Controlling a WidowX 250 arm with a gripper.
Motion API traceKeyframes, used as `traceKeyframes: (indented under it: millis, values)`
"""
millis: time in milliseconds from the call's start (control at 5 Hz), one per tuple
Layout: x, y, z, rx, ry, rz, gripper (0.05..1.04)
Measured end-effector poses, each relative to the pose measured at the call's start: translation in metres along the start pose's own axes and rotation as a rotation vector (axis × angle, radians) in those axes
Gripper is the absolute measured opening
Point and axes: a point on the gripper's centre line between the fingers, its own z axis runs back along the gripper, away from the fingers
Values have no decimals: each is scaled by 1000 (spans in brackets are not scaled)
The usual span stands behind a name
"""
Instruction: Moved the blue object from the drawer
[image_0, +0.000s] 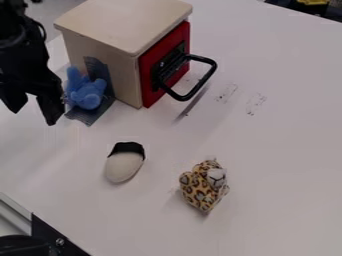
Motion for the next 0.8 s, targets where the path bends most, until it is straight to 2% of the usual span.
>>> traceKeyframes:
  millis: [200, 400, 600, 800]
  values:
    - [20, 10, -20, 35, -27, -12, 999]
    - [45, 22, -18, 38, -91, 2, 999]
    - [59, 34, -19, 62, -111, 5, 999]
    - [58, 37, -47, 44, -43, 33, 999]
